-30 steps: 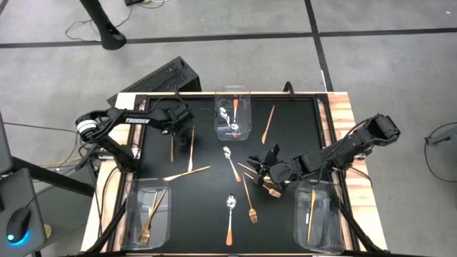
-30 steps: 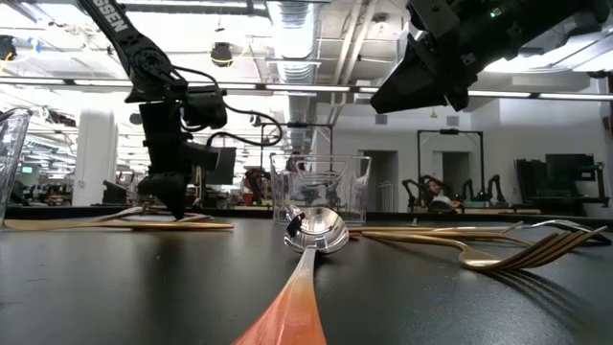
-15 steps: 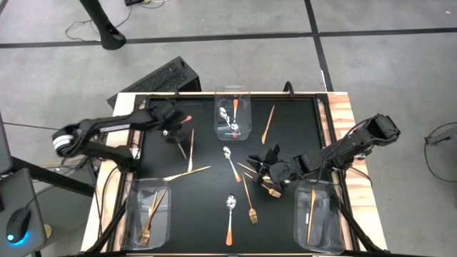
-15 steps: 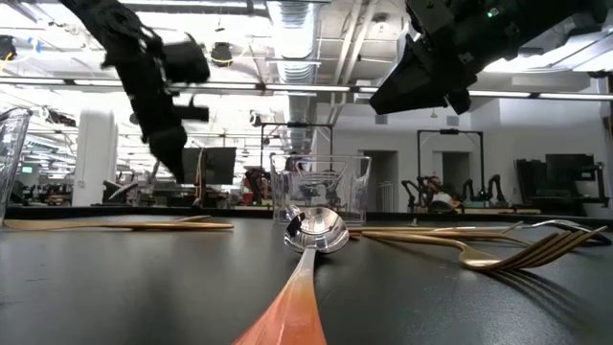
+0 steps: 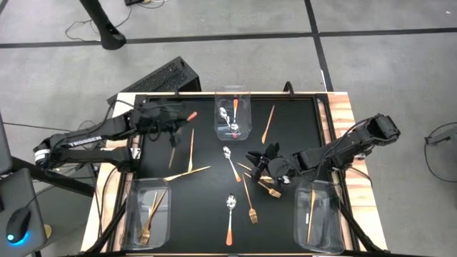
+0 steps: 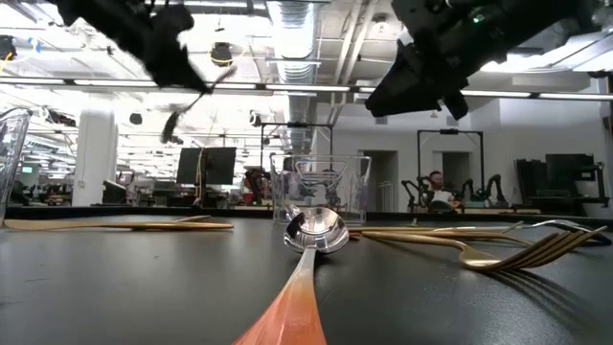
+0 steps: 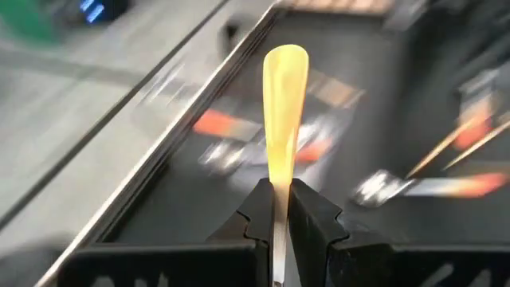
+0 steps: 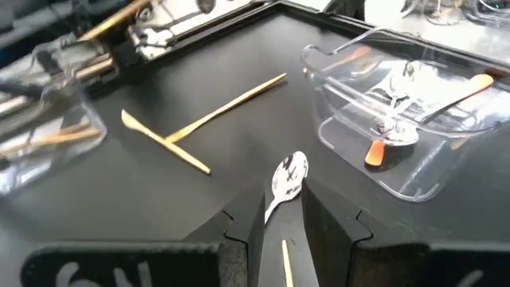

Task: Sort silverware by color (type)
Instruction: Put the orange spoon into the top transparent bin

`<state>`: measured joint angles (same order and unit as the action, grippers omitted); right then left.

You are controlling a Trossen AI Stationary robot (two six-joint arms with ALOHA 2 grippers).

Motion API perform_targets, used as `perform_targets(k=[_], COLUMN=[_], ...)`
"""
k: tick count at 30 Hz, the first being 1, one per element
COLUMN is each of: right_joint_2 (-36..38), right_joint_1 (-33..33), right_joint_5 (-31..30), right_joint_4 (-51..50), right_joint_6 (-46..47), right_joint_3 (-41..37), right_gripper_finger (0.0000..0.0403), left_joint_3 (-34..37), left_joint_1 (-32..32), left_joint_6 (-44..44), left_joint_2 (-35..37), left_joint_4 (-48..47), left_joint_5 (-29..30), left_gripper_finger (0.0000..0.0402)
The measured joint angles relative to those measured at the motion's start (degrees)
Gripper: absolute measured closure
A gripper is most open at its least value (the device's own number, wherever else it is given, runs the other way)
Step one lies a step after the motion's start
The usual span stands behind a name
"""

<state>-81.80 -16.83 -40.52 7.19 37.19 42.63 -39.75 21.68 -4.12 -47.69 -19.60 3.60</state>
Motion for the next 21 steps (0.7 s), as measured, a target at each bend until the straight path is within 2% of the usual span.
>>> perform_targets(k=[4,7,11,17,19,21], right_joint_2=[0.0,0.0,0.0,0.0,0.0,0.0], right_joint_1=[0.8,0.8,0.8,0.7,0.7,0.7], right_joint_5=[0.0,0.1,0.1,2.6,2.9,2.9], right_joint_4=[3.0,5.0,5.6,5.4,5.4,5.6], right_joint_6=[-1.2,-3.3,-4.0,-3.2,-2.8,-2.7], right_joint_3=[0.0,0.0,0.0,0.0,0.0,0.0], right_gripper_finger=[0.0287,0.0273,0.0253,0.0239,0.024,0.0241], left_joint_3=[3.2,5.8,8.0,15.6,19.1,21.9], left_joint_1=[-4.6,-8.1,-11.6,-13.9,-14.1,-14.5], left_joint_6=[2.9,3.7,-0.1,-3.6,0.0,3.5], left_joint_2=[0.4,-1.0,-3.1,-6.6,-8.6,-10.6], left_joint_4=[13.2,21.8,25.2,36.7,45.1,56.9], left_joint_5=[-7.5,-9.4,-6.6,5.7,6.0,1.2], left_gripper_finger=[0.0392,0.0392,0.0392,0.0392,0.0392,0.0392])
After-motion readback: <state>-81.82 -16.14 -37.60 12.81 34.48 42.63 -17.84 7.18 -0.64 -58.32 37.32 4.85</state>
